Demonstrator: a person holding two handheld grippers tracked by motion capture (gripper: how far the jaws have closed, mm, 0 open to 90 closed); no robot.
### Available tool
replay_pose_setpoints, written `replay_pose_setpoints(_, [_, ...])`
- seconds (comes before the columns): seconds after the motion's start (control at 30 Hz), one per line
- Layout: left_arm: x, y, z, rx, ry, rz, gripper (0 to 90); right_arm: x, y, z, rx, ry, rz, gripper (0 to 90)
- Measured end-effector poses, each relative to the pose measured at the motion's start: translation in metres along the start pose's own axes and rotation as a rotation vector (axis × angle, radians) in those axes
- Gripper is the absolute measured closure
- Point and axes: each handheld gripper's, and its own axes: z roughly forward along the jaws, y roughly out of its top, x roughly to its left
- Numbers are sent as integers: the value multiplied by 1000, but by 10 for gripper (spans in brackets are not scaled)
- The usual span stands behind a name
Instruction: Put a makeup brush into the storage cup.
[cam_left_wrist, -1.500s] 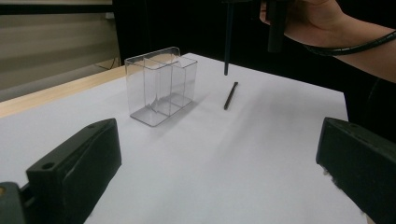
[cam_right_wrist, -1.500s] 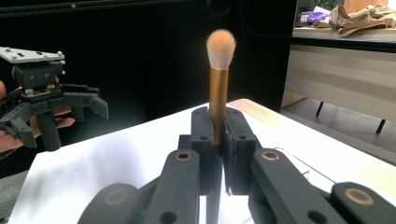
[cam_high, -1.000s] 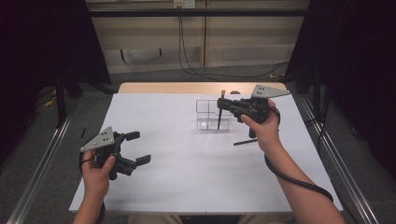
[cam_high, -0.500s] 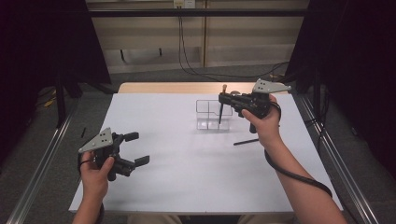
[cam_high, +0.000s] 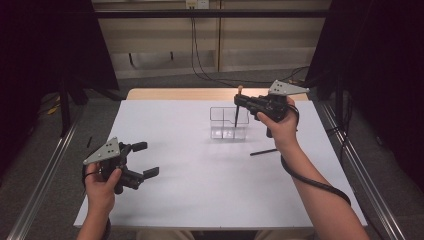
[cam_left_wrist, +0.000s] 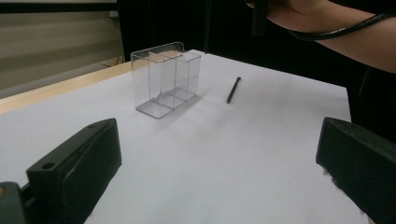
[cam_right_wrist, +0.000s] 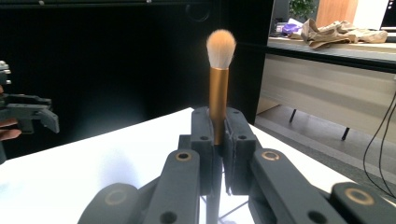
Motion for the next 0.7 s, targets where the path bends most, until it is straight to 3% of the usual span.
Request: replay_pose_setpoints(0.7, [1, -1, 0, 4, 11, 4, 1, -20, -5, 7, 3, -74, -20, 846])
